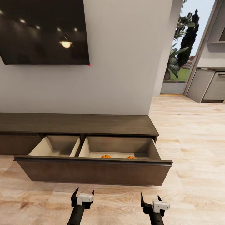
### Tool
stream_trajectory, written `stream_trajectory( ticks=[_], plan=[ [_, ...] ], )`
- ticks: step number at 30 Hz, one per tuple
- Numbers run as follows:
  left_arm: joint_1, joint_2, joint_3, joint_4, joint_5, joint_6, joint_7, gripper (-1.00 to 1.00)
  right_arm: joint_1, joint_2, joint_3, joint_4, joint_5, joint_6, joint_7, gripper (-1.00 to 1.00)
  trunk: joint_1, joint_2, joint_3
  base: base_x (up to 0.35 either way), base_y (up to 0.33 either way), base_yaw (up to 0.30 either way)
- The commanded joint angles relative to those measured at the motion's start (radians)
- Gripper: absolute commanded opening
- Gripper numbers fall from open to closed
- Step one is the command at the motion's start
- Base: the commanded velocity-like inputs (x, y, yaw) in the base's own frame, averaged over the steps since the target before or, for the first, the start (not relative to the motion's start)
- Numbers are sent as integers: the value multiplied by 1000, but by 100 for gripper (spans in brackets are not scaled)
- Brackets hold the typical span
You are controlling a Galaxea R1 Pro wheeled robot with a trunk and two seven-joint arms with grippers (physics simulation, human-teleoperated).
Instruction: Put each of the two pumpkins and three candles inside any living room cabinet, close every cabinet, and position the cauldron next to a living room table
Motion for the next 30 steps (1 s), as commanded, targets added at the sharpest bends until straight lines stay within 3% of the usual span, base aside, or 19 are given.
stream_trajectory(
  ticks=[1, 10, 16, 30],
  plan=[
    [-1, 0, -9, 0, 7, -3, 5, 100, -1, 0, 8, 9, -3, -2, -8, 100, 0, 0, -1, 0, 0, 0],
    [-1, 0, -9, 1, 7, -3, 5, 100, -1, 3, 5, 40, -12, -2, -7, 100, 0, 0, -1, 0, 0, 0],
    [-1, 0, -9, 0, 7, -4, 5, 100, -1, 4, 5, 41, -11, -3, -7, 100, 2, -2, -24, 0, 0, 0],
    [-1, 0, -9, 1, 7, -3, 5, 100, -1, 4, 5, 40, -5, -3, -7, 100, 2, -2, -24, 0, 0, 0]
  ],
)
